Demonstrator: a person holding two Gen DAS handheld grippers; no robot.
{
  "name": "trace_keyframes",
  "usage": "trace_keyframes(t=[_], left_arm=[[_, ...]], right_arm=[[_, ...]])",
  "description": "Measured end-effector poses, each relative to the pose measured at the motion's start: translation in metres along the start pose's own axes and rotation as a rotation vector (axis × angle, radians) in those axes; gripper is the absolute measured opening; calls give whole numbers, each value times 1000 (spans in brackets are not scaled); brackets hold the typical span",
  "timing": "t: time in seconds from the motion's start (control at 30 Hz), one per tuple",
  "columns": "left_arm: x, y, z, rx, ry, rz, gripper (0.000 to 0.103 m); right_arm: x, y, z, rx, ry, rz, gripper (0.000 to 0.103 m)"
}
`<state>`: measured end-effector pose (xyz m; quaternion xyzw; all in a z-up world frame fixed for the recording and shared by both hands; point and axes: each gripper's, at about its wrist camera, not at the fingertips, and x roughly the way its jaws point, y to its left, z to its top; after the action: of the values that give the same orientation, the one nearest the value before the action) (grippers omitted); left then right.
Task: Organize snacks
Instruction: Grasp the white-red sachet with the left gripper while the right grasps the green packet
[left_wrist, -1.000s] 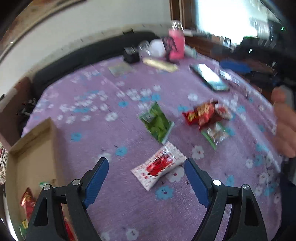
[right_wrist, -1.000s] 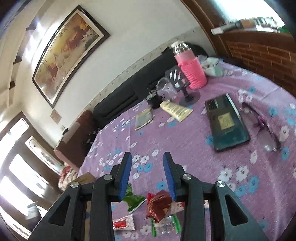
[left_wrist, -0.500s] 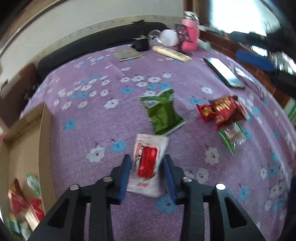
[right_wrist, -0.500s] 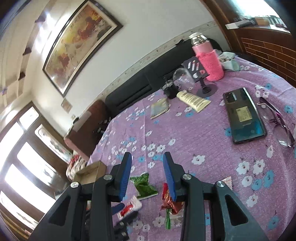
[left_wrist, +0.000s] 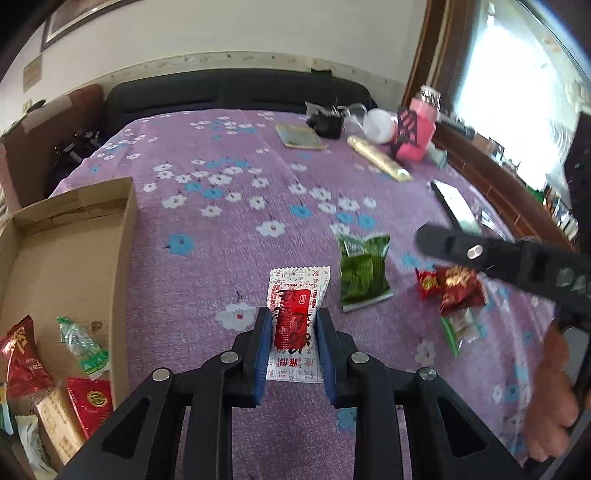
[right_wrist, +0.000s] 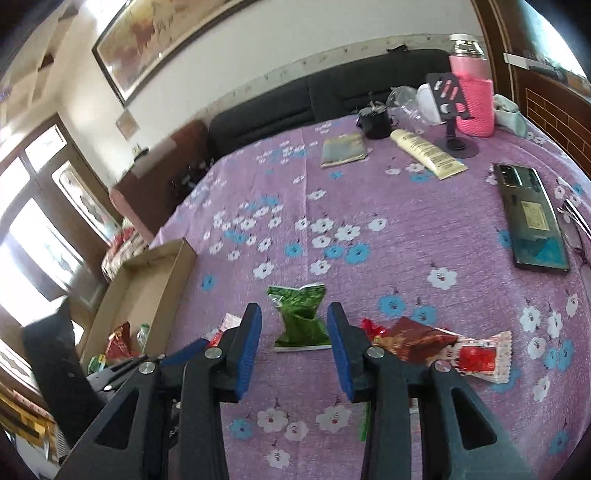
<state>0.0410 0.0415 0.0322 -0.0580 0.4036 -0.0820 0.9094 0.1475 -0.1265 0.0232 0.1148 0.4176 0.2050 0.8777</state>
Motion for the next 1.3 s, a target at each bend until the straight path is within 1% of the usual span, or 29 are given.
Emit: trace_keyframes(t=[0.07,0.13,0.2,0.23,0.3,0.4,0.43,0.47,0.53,0.6,0.63,0.77,0.97,1.3], left_arm=[[-6,5,2,-27,-23,-7,24],[-12,11,4,-54,-48,-9,24],[-18,18,6,-90,-75,-17,24],[-20,20,6,-102,-82,-22,24],[-23,24,7,-121,-95,-31,24],[-23,23,8,-117,-103,-31,24],[-24,22,8,-113,-104,-29,24],[-23,21,8,-106,-103,-27,24],[-23,19,8,-98,-105,-20,24],[-23,18,8,-90,-110,-12,24],[-24,18,8,-89,-114,-10,24],[-26,17,9,-80,-141,22,25],[-29,20,9,-85,-162,18,25],[-37,21,9,-96,-193,23,25]], right_arm=[[10,7,5,-6,27,-11,39],[19,13,9,-24,37,-38,40],[32,18,9,-51,65,-84,40],[40,19,7,-52,85,-114,40],[51,18,3,-56,107,-132,40],[64,20,-5,-92,123,-154,39],[66,21,-7,-107,110,-168,31],[68,22,-10,-135,92,-181,28],[64,23,-11,-156,62,-181,26],[58,25,-10,-165,33,-161,25],[51,24,-10,-162,3,-133,25],[37,23,-7,-133,-48,-79,25],[24,27,-5,-107,-87,-17,25],[21,42,-13,-137,-101,31,25]])
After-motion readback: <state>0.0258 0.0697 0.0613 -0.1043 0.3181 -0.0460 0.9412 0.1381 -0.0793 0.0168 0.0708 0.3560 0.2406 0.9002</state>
